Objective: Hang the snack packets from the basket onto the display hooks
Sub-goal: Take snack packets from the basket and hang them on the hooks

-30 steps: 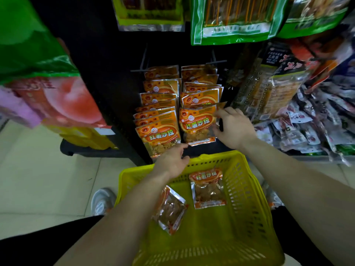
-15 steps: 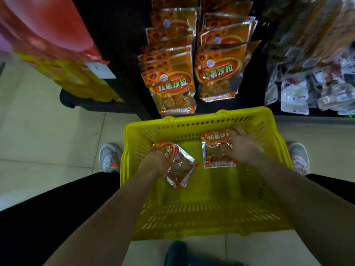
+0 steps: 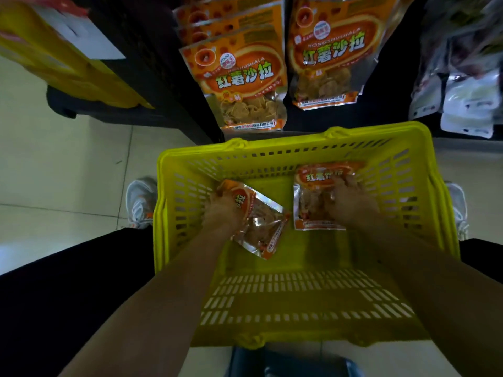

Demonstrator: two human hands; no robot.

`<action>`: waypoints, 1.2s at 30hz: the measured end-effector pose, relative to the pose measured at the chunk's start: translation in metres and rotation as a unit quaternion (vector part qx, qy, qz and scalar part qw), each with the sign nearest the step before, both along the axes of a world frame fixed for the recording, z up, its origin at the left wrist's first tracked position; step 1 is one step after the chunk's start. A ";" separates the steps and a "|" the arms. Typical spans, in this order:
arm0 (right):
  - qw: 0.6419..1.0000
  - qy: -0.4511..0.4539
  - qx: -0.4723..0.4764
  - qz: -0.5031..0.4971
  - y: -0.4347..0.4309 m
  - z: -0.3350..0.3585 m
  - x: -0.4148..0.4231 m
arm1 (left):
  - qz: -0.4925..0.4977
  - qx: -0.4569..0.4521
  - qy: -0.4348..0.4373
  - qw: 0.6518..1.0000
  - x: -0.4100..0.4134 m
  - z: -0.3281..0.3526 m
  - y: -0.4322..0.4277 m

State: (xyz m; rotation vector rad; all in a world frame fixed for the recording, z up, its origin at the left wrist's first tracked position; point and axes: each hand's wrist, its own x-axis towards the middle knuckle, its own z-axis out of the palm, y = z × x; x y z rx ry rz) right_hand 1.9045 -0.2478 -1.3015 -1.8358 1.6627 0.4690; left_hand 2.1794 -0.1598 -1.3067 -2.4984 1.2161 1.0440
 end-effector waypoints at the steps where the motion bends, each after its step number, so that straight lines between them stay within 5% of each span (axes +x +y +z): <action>1: 1.000 0.000 0.022 0.006 0.001 -0.001 0.000 | -0.012 0.010 -0.003 1.000 0.000 -0.004 0.001; 5: 0.994 -0.003 0.096 0.048 0.010 -0.002 0.000 | -0.020 0.052 0.041 0.998 -0.009 -0.017 0.006; 11: 0.996 -0.023 -0.076 0.030 0.015 -0.003 0.000 | -0.021 0.021 0.041 0.999 -0.015 -0.027 0.015; 19: 0.996 0.041 0.003 0.079 0.011 -0.021 0.006 | -0.089 0.044 0.037 0.994 -0.018 -0.035 0.019; 23: 0.985 0.106 -0.027 0.131 0.023 -0.027 0.008 | -0.128 0.021 0.025 0.991 -0.018 -0.031 0.019; 36: 0.962 0.080 -0.156 0.210 0.017 -0.025 0.003 | -0.081 -0.024 -0.042 0.996 -0.016 -0.019 -0.002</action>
